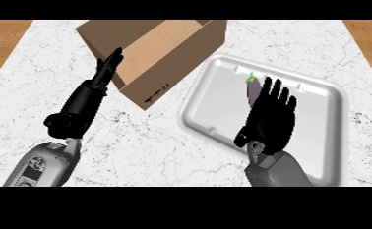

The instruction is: Pick the eggplant from the tray and place it in the cardboard box

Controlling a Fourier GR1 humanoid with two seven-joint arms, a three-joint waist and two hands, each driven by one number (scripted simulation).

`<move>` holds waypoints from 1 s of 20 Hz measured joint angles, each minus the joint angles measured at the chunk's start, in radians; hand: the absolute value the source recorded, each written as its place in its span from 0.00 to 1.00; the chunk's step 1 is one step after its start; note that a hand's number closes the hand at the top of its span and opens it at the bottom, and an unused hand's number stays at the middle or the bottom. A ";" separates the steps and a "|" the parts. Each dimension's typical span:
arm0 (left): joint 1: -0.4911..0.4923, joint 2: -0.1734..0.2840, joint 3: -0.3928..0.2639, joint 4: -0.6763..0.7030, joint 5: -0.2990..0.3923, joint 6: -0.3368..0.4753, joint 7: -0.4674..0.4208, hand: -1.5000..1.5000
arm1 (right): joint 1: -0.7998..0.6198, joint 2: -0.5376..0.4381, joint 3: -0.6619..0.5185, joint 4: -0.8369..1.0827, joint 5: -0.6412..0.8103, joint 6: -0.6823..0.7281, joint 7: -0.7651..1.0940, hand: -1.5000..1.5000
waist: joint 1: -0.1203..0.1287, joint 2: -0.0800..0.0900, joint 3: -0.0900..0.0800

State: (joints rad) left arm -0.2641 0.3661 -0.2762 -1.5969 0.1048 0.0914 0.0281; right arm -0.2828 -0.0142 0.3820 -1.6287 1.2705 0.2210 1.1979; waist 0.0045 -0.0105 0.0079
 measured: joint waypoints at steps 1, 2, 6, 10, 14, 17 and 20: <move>0.001 -0.004 0.001 0.000 -0.003 0.002 0.000 0.50 | 0.000 0.000 -0.003 0.002 -0.002 0.003 0.000 0.00 | -0.001 0.000 0.000; 0.002 -0.005 0.004 0.007 -0.005 -0.001 -0.012 0.50 | -0.003 0.001 -0.009 0.012 -0.007 0.004 -0.003 0.00 | -0.001 0.000 0.001; -0.001 -0.007 0.006 0.004 -0.011 -0.010 -0.004 0.50 | -0.027 0.001 -0.030 0.054 -0.035 0.006 -0.002 0.00 | 0.003 0.001 0.001; 0.001 -0.012 0.011 0.000 -0.017 -0.010 0.011 0.50 | -0.024 0.001 -0.039 0.074 -0.055 0.010 -0.001 0.00 | 0.002 0.000 0.000; 0.001 -0.025 0.016 0.007 -0.025 -0.009 0.003 0.50 | -0.009 0.002 -0.045 0.085 -0.064 0.008 -0.007 0.00 | -0.002 -0.001 0.001; 0.002 -0.024 0.025 0.008 -0.025 -0.019 -0.002 0.50 | 0.019 0.002 -0.037 0.087 -0.065 0.001 -0.006 0.00 | -0.004 -0.001 0.001; -0.002 -0.027 0.029 0.009 -0.026 -0.028 0.003 0.50 | 0.028 0.002 -0.042 0.106 -0.062 -0.006 -0.010 0.00 | -0.003 0.000 0.001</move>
State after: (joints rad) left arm -0.2664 0.3391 -0.2471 -1.5880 0.0792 0.0633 0.0308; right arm -0.2546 -0.0120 0.3399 -1.5224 1.2081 0.2147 1.1879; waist 0.0013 -0.0105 0.0086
